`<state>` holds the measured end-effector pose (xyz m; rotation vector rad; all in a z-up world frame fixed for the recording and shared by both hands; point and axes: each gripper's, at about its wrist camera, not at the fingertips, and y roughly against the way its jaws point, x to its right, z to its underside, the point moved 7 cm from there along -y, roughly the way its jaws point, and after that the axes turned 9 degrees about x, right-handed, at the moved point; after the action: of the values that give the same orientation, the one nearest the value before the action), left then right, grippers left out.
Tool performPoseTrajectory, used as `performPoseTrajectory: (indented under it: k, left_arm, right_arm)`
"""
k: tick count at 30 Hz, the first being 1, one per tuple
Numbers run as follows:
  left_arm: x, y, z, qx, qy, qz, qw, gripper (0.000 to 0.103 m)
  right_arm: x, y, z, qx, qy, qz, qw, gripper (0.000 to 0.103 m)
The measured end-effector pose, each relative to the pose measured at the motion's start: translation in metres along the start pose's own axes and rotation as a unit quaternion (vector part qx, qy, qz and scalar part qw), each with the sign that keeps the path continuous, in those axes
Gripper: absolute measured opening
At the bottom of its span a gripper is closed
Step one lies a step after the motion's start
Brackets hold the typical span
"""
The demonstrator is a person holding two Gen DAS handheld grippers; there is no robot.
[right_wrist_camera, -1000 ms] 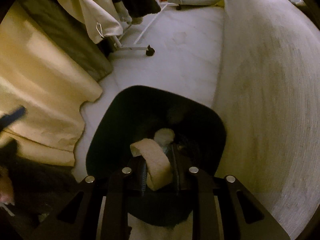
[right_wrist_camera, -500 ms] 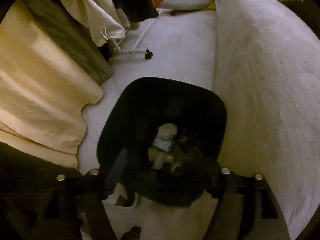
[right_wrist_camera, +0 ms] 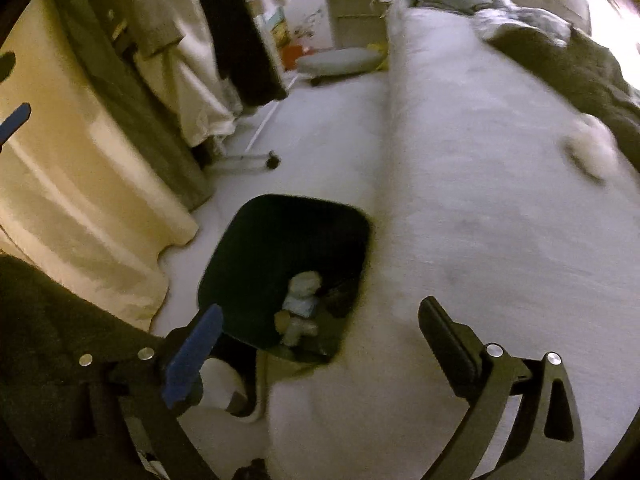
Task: Collect trash
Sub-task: 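Move both tools back over the bed toward the white bundle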
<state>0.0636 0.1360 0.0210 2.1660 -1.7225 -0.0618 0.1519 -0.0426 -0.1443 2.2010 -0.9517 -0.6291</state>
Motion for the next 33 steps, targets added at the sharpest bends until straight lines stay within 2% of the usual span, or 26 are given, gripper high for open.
performPoseTrajectory:
  k: [6,11,13,16,18,23,25,29,33]
  left_arm:
    - [0.037,-0.009,-0.003,0.011,-0.026,0.023,0.9993,0.1]
    - [0.086,-0.018,0.002,0.016,-0.07,0.055,0.9959,0.1]
    - [0.104,-0.024,0.006,0.016,-0.097,0.061,0.9933,0.1]
    - [0.124,-0.033,0.011,0.019,-0.118,0.072,0.9902,0.1]
    - [0.136,-0.042,0.013,0.014,-0.117,0.092,0.9887,0.1]
    - [0.159,-0.061,0.017,0.011,-0.104,0.123,0.9868,0.1]
    - [0.169,-0.071,0.02,0.002,-0.1,0.141,0.985,0.1]
    - [0.19,-0.088,0.029,-0.008,-0.114,0.153,0.9815,0.1]
    - [0.211,-0.102,0.034,-0.021,-0.106,0.173,0.979,0.1]
  right_arm:
    - [0.047,0.04,-0.01,0.04,-0.008,0.038,0.998,0.1]
    - [0.08,0.069,-0.019,0.09,-0.007,0.068,0.994,0.1]
    - [0.093,0.078,-0.021,0.104,-0.016,0.075,0.992,0.1]
    - [0.108,0.088,-0.024,0.128,-0.044,0.059,0.989,0.1]
    - [0.121,0.093,-0.025,0.14,-0.058,0.061,0.987,0.1]
    - [0.166,0.109,-0.027,0.157,-0.072,0.111,0.979,0.1]
    - [0.185,0.112,-0.025,0.16,-0.09,0.112,0.977,0.1]
    - [0.213,0.113,-0.021,0.154,-0.102,0.127,0.975,0.1]
    - [0.234,0.117,-0.024,0.166,-0.099,0.147,0.97,0.1]
